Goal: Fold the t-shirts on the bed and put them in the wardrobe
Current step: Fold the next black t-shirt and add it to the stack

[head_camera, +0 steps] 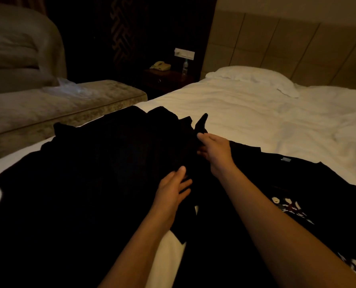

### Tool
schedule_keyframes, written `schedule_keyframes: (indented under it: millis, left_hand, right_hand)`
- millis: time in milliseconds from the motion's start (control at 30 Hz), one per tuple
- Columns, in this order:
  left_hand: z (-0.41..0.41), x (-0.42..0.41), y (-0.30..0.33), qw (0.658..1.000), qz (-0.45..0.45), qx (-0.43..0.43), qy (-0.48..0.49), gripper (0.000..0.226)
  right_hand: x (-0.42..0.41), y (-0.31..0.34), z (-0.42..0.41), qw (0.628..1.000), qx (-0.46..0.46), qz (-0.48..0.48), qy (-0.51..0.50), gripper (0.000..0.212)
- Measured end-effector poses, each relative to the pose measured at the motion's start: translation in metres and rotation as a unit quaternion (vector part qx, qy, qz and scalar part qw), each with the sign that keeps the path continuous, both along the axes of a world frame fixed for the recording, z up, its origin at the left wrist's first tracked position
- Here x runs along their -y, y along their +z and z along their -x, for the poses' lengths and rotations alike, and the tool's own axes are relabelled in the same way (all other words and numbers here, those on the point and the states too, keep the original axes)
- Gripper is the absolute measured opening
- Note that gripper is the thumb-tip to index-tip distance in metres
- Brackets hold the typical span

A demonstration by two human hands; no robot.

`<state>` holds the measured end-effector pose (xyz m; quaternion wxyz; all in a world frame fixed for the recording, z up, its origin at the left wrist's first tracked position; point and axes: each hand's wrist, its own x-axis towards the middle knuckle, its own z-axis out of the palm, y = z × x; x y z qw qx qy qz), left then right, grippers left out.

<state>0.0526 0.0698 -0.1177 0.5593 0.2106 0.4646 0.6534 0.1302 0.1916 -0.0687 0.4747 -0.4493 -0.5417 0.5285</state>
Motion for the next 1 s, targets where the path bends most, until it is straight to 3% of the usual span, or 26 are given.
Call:
schedule_keyframes:
  millis: [67, 133, 300, 433, 533, 667, 833, 1000]
  left_hand:
    - [0.004, -0.002, -0.002, 0.998, 0.003, 0.049, 0.034, 0.031]
    - [0.008, -0.004, -0.004, 0.995, 0.001, 0.086, 0.060, 0.030]
    - [0.016, -0.011, -0.009, 0.987, 0.021, 0.125, 0.098, 0.034]
    - [0.018, -0.013, -0.009, 0.989, 0.038, 0.114, 0.091, 0.036]
    - [0.018, -0.013, -0.005, 0.987, 0.042, 0.118, 0.096, 0.044]
    - [0.023, -0.011, 0.007, 0.989, 0.025, 0.091, 0.116, 0.029]
    - [0.028, -0.011, 0.010, 0.992, 0.011, 0.079, 0.101, 0.030]
    - [0.030, -0.011, 0.009, 0.990, 0.021, 0.070, 0.124, 0.027]
  right_hand:
    - [-0.005, -0.001, 0.006, 0.997, 0.011, 0.050, 0.065, 0.011]
    - [-0.012, -0.009, 0.008, 0.989, 0.097, 0.035, 0.104, 0.011]
    - [-0.030, -0.017, 0.001, 0.963, 0.253, -0.088, 0.030, 0.027]
    - [-0.049, -0.021, 0.011, 0.915, 0.361, -0.154, 0.095, 0.044]
    - [-0.065, -0.023, 0.027, 0.898, 0.375, -0.171, 0.153, 0.051]
    - [-0.086, -0.028, 0.045, 0.854, 0.446, -0.210, 0.167, 0.048]
    - [-0.105, -0.036, 0.050, 0.861, 0.429, -0.205, 0.179, 0.017]
    - [-0.107, -0.014, 0.057, 0.901, 0.334, -0.212, 0.179, 0.020]
